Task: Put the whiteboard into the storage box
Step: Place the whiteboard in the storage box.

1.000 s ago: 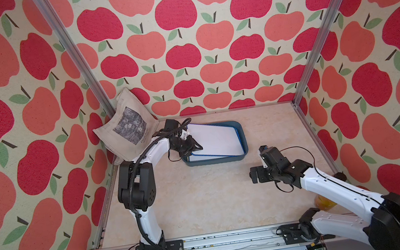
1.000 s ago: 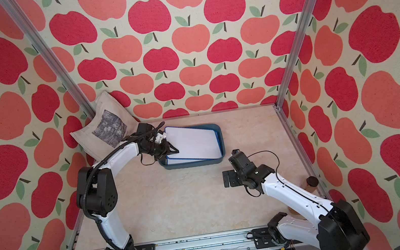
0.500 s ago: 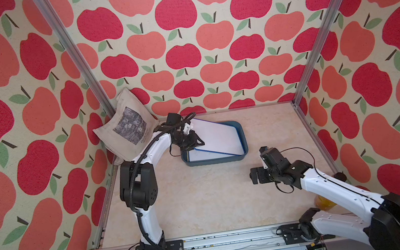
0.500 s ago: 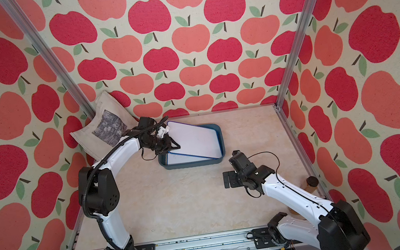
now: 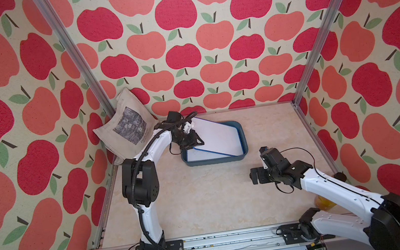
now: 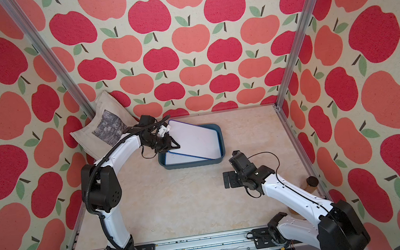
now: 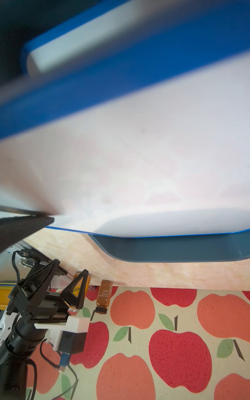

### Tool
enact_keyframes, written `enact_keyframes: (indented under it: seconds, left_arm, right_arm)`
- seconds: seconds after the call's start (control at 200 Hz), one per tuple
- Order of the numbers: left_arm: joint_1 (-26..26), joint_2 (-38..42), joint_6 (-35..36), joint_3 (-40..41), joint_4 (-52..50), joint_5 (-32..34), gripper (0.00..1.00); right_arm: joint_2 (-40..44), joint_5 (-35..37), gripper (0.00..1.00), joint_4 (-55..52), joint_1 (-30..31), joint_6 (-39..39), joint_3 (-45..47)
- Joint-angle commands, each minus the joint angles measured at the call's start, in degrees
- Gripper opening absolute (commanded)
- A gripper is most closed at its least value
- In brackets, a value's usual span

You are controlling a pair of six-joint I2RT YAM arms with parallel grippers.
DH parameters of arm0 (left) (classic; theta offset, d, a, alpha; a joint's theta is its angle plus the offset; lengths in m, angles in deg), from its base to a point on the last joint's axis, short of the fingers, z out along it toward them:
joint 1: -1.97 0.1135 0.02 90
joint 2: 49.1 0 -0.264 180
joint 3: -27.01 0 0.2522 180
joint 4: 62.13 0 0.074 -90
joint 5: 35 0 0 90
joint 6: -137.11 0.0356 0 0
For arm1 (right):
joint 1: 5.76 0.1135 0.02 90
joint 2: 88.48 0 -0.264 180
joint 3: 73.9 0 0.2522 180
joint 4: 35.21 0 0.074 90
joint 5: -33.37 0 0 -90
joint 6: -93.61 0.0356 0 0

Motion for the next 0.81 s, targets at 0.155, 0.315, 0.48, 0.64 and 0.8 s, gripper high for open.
enact_keyframes:
  seconds: [0.155, 0.315, 0.48, 0.64, 0.8]
  left_arm:
    - [0.71, -3.32, 3.72, -3.29, -4.38, 3.09, 0.35]
    - [1.41, -3.30, 2.05, -3.03, -4.08, 1.32, 0.38]
    - [2.14, -3.25, 0.72, -2.14, -3.58, 0.45, 0.39]
    - [2.57, -2.88, -0.35, -0.76, -2.63, -0.12, 0.41]
    - [2.84, -1.65, -1.05, 1.98, -1.08, -0.20, 0.42]
  right_arm:
    - [0.66, -0.91, 0.99, 0.71, -0.33, 1.35, 0.76]
    - [0.67, -0.92, 0.99, 0.54, -0.35, 1.20, 0.56]
    - [0.83, -0.94, 0.99, 0.19, -0.35, 1.18, 0.48]
    - [1.41, -0.91, 0.99, 0.28, -0.36, 1.35, 0.92]
    - [1.80, -1.01, 0.99, 0.02, -0.31, 1.27, 0.91]
